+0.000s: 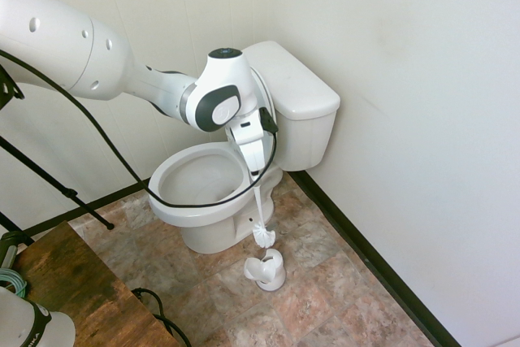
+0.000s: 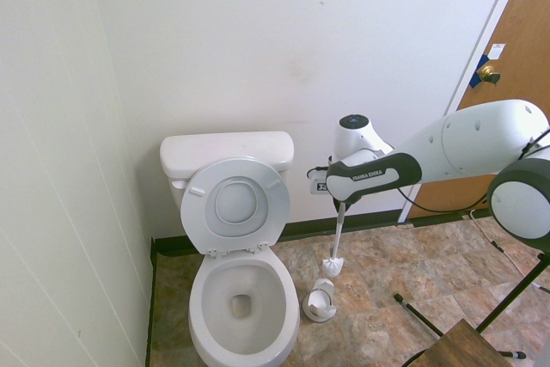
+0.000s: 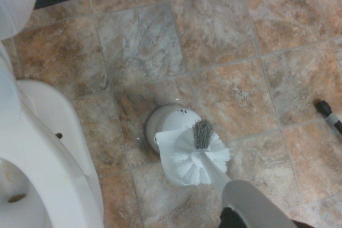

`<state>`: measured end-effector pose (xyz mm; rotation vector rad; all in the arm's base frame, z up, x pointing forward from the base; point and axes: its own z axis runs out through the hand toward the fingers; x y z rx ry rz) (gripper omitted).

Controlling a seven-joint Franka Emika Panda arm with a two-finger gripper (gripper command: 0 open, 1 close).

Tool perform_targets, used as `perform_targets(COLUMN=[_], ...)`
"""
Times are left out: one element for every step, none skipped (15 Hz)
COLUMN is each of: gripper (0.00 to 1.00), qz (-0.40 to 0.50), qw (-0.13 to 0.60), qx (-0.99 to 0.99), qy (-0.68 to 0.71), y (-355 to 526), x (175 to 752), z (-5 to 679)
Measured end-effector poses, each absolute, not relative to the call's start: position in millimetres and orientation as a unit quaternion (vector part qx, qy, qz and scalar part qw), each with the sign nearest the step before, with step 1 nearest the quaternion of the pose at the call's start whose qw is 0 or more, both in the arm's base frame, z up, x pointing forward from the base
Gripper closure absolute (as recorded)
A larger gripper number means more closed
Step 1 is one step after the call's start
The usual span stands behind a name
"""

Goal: Clean the toilet

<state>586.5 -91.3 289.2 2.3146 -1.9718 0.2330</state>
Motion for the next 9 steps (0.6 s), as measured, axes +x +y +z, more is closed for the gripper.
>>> perform_targets(gripper=[1.0,1.0,1.0,1.0,1.0,1.0,1.0,1.0,1.0], qz=[0.074,0.072,0.069,0.065,0.061,0.058,0.054,0.05,0.048], qw=[0.045,0.046,0.048,0.049,0.049,0.049,0.049,0.049,0.048], qx=[0.758,0.758,0.758,0.757,0.756,0.755,0.753,0.752,0.751], qy=[-0.647,-0.647,-0.647,-0.648,-0.65,-0.652,-0.654,-0.655,-0.657], y=[-91.7,-92.2,-92.9,-93.5,-93.8,-93.7,-92.9,-91.7,-90.8], x=[584.6,583.9,583.5,583.0,582.5,581.8,580.9,580.2,580.0], z=[279.2,268.3,255.6,242.3,229.5,217.1,204.6,192.8,182.9])
